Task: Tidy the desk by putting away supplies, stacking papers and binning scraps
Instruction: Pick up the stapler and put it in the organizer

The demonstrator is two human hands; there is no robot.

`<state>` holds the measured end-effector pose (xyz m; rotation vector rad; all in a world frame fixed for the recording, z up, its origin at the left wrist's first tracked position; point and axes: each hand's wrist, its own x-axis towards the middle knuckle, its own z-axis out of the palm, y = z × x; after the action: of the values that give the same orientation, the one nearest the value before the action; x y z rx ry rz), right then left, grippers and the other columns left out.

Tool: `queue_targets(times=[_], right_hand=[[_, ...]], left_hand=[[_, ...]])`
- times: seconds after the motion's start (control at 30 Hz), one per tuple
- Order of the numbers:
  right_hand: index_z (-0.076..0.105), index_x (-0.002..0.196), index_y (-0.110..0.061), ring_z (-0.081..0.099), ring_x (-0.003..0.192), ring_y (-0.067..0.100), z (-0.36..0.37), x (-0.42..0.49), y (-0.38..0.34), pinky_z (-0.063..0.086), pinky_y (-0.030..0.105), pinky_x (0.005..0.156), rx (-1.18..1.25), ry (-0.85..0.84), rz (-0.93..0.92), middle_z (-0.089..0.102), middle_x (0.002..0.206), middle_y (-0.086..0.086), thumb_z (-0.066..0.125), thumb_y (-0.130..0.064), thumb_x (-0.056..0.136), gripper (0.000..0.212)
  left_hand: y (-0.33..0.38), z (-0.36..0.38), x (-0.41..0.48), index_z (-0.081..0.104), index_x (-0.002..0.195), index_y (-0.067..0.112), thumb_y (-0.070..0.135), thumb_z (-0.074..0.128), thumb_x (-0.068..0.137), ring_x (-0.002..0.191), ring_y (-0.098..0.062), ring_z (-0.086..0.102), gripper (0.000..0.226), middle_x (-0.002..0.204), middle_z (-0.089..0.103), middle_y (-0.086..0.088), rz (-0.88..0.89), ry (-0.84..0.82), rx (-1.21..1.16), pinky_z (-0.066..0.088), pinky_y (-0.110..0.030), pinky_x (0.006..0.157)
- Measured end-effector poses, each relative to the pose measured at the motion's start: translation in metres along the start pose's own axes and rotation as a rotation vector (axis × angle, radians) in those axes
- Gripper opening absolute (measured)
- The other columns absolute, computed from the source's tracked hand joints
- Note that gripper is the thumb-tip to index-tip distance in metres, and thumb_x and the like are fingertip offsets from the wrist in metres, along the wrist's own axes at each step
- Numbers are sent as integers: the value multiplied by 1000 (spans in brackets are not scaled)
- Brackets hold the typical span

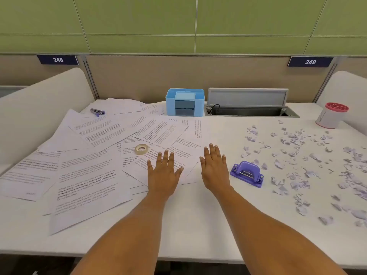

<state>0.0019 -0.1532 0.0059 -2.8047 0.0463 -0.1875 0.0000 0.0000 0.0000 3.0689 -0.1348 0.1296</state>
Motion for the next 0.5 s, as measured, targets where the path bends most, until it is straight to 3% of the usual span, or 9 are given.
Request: queue_targets(times=[0.23, 0.5], right_hand=[[6, 150, -19, -8, 146, 21, 1, 3, 4, -4, 45, 116, -83, -86, 13, -5, 158, 3, 17, -43, 100, 56], [38, 137, -20, 17, 142, 18, 3, 24, 8, 10, 46, 116, -27, -28, -82, 25, 152, 0, 37, -30, 99, 40]], left_hand=[[-3, 6, 3, 1, 150, 19, 52, 15, 97, 146, -24, 3, 64, 158, 2, -5, -26, -11, 13, 7, -49, 115], [-18, 6, 19, 23, 144, 14, 39, 35, 98, 135, -21, 34, 54, 150, 28, -5, -105, 2, -60, 34, -41, 105]])
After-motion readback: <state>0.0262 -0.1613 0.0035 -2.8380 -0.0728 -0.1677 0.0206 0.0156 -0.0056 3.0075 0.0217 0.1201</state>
